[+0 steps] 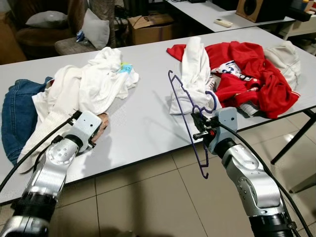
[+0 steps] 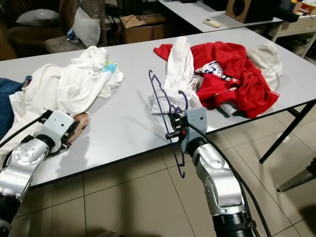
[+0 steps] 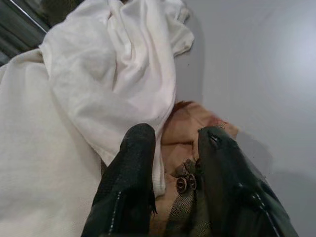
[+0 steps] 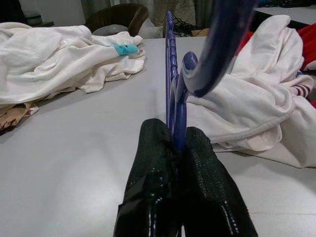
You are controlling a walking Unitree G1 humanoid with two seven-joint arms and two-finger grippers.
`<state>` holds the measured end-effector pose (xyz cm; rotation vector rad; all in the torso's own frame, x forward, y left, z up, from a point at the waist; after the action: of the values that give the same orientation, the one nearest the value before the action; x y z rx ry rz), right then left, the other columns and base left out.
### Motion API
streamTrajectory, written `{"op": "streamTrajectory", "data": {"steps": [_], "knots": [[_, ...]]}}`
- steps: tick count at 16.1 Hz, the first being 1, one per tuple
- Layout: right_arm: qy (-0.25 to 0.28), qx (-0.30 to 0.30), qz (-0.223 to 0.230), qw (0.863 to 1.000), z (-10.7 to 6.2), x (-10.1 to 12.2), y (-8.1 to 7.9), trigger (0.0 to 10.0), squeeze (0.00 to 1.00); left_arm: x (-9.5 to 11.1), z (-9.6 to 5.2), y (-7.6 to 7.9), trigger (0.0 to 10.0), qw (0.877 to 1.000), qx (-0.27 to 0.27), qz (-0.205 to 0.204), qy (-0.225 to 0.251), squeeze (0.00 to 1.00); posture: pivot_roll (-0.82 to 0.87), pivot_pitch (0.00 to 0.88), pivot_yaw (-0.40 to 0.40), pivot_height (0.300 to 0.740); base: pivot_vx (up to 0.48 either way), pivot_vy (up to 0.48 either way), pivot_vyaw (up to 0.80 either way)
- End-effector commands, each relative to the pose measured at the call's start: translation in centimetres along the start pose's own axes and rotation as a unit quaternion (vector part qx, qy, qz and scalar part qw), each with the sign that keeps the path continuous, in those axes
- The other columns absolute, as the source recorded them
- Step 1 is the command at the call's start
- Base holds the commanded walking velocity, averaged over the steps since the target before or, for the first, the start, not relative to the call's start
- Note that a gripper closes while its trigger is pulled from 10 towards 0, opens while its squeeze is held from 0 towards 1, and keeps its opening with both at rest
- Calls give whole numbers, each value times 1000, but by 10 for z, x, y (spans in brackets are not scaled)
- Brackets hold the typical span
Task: Hang hanger
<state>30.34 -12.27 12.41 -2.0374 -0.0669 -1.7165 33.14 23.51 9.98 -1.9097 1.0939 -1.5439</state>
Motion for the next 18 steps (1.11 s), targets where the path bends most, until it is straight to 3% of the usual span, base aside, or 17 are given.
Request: {"op": "streamTrajectory", "data": {"steps": [1,6,7,9,18], "knots": [[2,-2,-7,1000,-2,0,0,10000,0,-3,3,0,10000,1000,3,25,-11,0,-22,0,59,740,0,0,0],[1,-5,-12,1000,-5,1,2,10000,0,-14,13,-4,10000,997,23,58,-52,0,-35,0,65,740,0,0,0],[2,-6,-12,1000,-5,1,2,10000,0,-16,13,-5,8549,996,29,58,-55,0,-36,0,66,740,0,0,0],[2,-7,-12,1000,-5,1,2,10000,0,-17,14,-10,275,996,45,51,-56,0,-34,0,64,740,0,0,0],[5,-5,-13,1000,-1,4,2,10000,0,-32,14,-3,0,994,14,62,-88,0,-29,0,53,740,0,0,0]]}}
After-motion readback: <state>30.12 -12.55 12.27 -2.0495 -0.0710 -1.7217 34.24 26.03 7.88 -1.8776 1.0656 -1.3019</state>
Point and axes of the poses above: a point about 5 cm out from each wrist's last joint towards the gripper, its own z axis pointing out of the wrist towards the gripper, its own x axis along the axis of the wrist's last joint, y = z × x, the point moved 2 cm from there along z, pointing out of the wrist towards the gripper, and after that the axes turned 15 degrees about z, right-handed, at the moved point
